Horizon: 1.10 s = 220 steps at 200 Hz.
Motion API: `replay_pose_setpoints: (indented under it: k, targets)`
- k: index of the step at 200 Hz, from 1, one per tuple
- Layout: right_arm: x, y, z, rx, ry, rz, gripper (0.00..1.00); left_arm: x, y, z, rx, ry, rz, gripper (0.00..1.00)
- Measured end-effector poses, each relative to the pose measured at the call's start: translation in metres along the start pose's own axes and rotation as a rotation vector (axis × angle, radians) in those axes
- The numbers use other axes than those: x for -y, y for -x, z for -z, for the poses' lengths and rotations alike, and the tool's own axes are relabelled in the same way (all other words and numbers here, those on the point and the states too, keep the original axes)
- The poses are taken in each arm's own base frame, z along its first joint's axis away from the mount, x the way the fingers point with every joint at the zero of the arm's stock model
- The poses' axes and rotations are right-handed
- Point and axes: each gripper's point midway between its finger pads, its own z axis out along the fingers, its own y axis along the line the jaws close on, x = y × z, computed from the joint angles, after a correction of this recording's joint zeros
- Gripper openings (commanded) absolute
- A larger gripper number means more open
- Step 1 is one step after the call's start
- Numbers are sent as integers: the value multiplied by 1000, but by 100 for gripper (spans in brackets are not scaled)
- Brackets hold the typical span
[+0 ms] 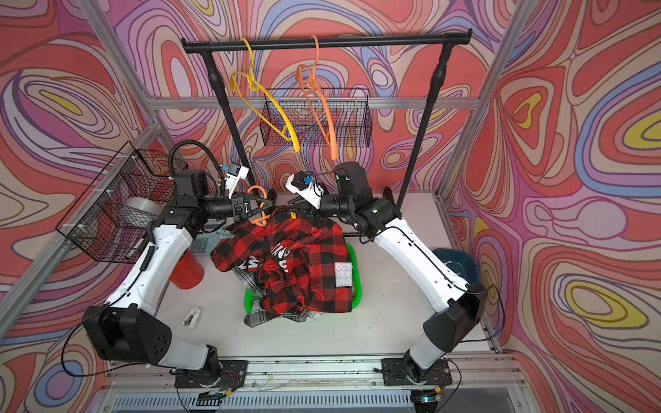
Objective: Remove the clothespins securing long-sleeve shirts to the hanger
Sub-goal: Remove the clamp from the hanger, then place the clamp in the storage box.
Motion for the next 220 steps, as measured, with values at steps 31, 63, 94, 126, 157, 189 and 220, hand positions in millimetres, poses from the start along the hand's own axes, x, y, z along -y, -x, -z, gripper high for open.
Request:
replay_pose_setpoints:
  k: [31, 63, 94, 126, 157, 189, 220]
  targets:
    - [8, 11, 6, -2, -43, -28, 0, -4, 0, 0, 2, 21, -4, 0]
    - [14, 28, 25, 13, -121, -55, 0, -7, 1, 0, 5, 41, -6, 0]
    - [24, 42, 59, 23, -259, -116, 0, -12, -1, 0, 6, 60, -1, 0]
    - [43, -1, 111, -34, -473, -323, 0, -19, -6, -1, 5, 82, 19, 0]
    - [73, -102, 158, -162, -693, -634, 0, -25, -6, -1, 13, 106, 20, 0]
    - [93, -213, 215, -266, -924, -964, 0, -28, -8, 0, 23, 131, 18, 0]
    - [96, -292, 282, -298, -1186, -1181, 0, -29, -12, 2, 29, 150, 21, 0]
